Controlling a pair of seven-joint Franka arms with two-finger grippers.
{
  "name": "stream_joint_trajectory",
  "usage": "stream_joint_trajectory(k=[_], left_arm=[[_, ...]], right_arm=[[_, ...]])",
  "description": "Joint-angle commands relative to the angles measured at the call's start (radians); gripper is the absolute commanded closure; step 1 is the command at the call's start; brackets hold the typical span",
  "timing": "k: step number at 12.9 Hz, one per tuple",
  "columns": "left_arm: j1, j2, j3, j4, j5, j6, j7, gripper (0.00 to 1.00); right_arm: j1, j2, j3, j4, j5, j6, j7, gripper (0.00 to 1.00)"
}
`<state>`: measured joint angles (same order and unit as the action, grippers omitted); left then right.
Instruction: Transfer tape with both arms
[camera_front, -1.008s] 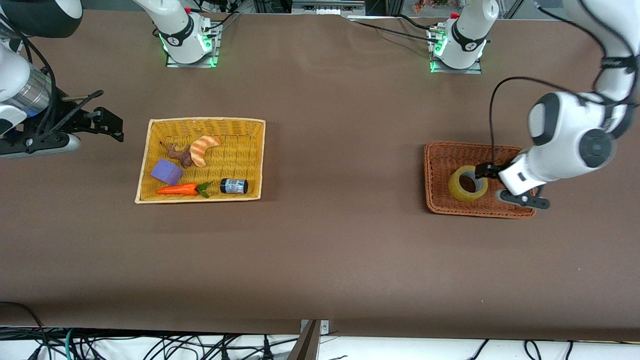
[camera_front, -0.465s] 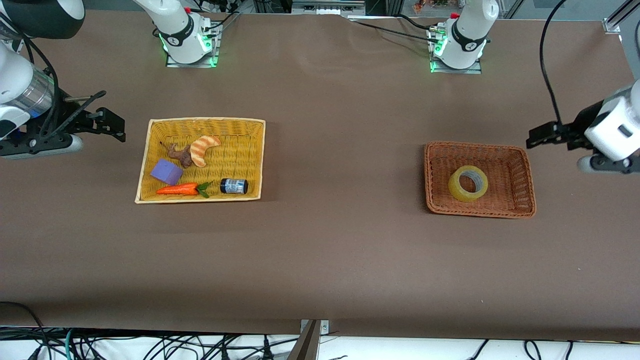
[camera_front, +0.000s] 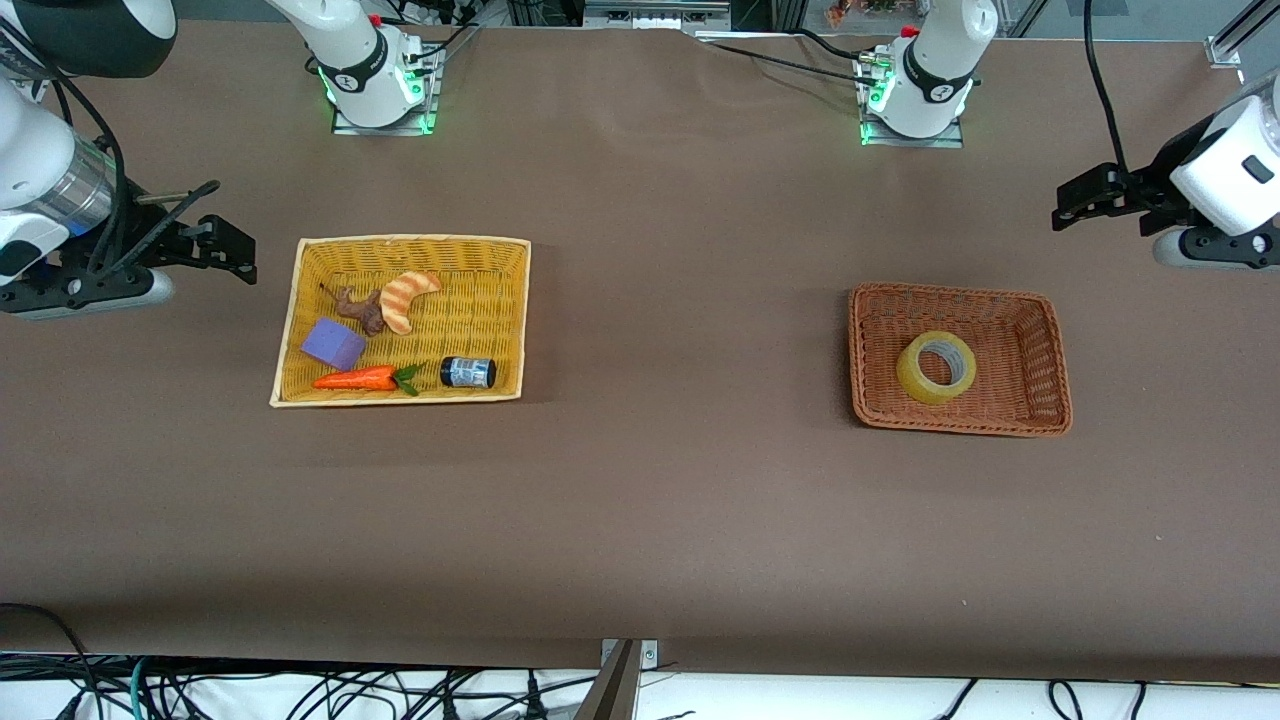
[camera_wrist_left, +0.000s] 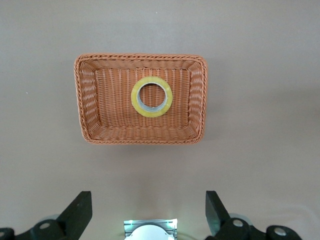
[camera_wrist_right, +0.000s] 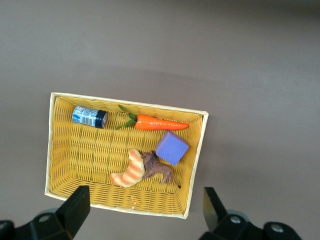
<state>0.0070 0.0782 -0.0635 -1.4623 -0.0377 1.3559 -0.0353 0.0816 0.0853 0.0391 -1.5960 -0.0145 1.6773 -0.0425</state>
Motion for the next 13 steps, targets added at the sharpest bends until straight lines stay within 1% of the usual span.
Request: stream_joint_trajectory(k=[1,13], left_arm=[[0.010,0.009,0.019,-0.003,-0.013,-0.001,0.003,0.00],[0.008,0.014,0.017,0.007,-0.022,0.000,0.002,0.00]], right_arm=[[0.001,0.014,0.004,0.024,-0.001,-0.004,-0.013,0.00],[0.004,0.007,0.007,0.024,0.001,-0.018,-0.022,0.00]])
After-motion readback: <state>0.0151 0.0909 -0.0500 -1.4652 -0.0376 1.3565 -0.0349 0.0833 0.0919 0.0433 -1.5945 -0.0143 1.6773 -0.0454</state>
